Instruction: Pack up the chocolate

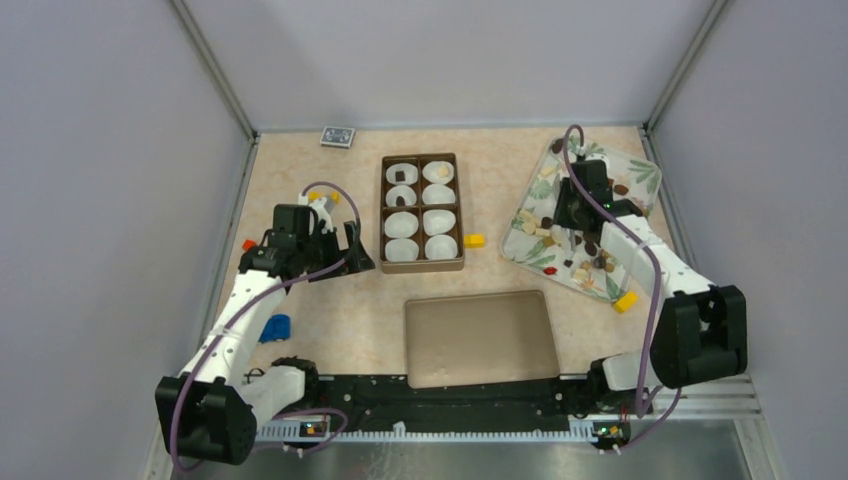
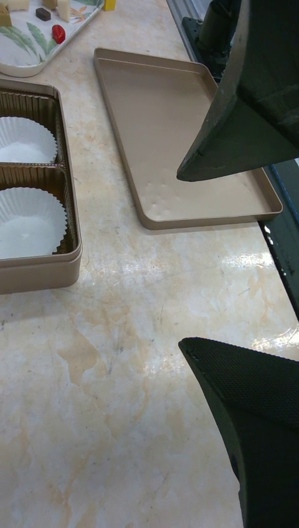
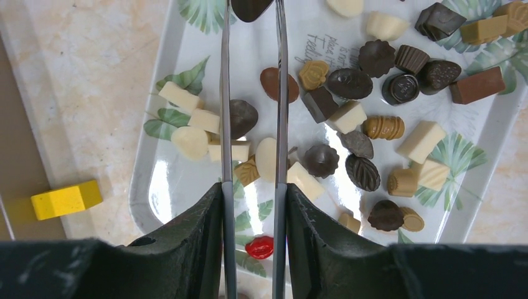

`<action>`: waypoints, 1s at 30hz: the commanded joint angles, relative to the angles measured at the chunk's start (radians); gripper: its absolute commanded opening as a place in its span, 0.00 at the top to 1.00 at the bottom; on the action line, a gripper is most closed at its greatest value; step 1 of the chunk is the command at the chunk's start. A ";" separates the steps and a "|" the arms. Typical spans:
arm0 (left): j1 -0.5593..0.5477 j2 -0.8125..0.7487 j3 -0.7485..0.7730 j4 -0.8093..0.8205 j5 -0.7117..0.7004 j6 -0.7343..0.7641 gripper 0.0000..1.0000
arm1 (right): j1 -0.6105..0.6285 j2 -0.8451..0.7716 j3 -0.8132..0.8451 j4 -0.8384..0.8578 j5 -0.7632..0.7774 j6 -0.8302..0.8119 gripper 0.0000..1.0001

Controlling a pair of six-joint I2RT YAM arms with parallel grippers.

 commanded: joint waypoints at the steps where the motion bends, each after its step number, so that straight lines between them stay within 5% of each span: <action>1: 0.002 -0.008 0.010 0.011 -0.006 0.018 0.01 | -0.005 -0.092 0.050 -0.009 -0.024 -0.008 0.84; 6: 0.002 0.004 0.014 0.023 -0.003 0.005 0.01 | 0.027 -0.144 0.090 -0.035 -0.083 0.007 0.85; 12: 0.002 0.015 0.021 0.035 -0.007 -0.005 0.01 | 0.203 -0.134 0.173 -0.032 -0.074 0.028 0.85; 21: 0.002 0.002 0.030 0.025 -0.015 -0.018 0.01 | 0.442 0.063 0.286 0.028 -0.051 0.031 0.85; 30: 0.002 -0.030 0.030 0.002 -0.020 -0.019 0.01 | 0.481 0.193 0.286 0.088 -0.073 0.041 0.84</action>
